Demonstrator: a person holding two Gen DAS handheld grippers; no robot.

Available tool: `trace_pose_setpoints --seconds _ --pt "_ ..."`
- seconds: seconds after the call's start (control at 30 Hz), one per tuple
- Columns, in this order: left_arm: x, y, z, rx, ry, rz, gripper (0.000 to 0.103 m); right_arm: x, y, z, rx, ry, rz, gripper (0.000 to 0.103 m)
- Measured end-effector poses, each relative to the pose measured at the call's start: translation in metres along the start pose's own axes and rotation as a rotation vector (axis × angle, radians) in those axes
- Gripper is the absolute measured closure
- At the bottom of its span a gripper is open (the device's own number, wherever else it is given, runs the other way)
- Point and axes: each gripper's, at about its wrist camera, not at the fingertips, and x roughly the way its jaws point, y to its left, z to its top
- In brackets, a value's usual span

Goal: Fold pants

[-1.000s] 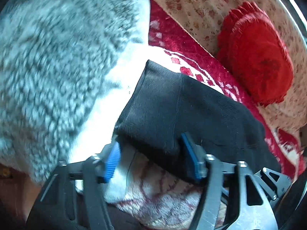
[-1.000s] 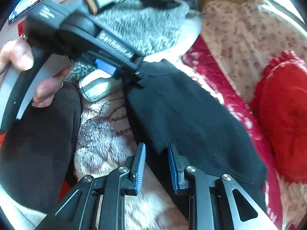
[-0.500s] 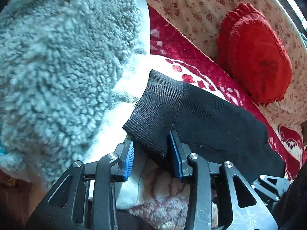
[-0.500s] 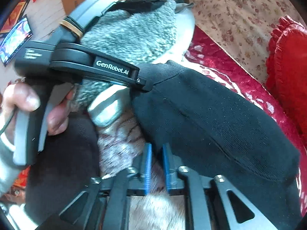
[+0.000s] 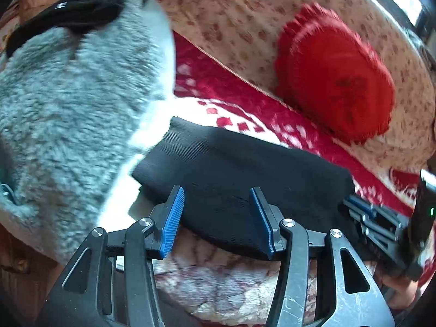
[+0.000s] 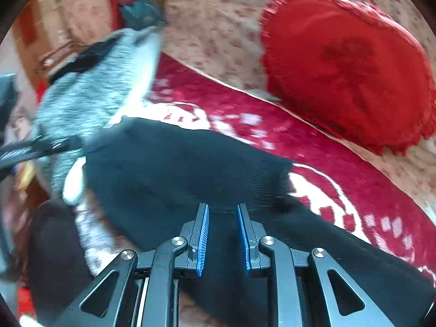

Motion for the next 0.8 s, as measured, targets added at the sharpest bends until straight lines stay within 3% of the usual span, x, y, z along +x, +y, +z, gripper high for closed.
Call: trace_pose_setpoints --seconds 0.07,0.27,0.5,0.6,0.67,0.8 --pt "0.016 -0.011 -0.002 0.021 0.028 0.008 0.054 0.013 -0.007 0.001 0.014 0.019 -0.031 0.084" --pt "0.047 -0.025 -0.010 0.054 0.056 0.049 0.054 0.019 -0.016 0.008 0.035 0.026 -0.017 0.084" --pt "0.050 -0.027 -0.012 0.059 0.043 0.064 0.053 -0.014 0.007 -0.006 -0.002 0.003 0.053 0.084" --pt "0.048 -0.029 -0.014 0.066 0.035 0.076 0.053 -0.009 0.021 -0.022 -0.023 0.028 0.076 0.083" --pt "0.044 -0.031 -0.015 0.074 0.033 0.087 0.053 0.006 0.028 -0.034 -0.043 0.092 0.052 0.083" --pt "0.032 -0.034 -0.018 0.078 0.023 0.092 0.053 -0.001 0.031 -0.037 -0.056 0.077 0.043 0.083"
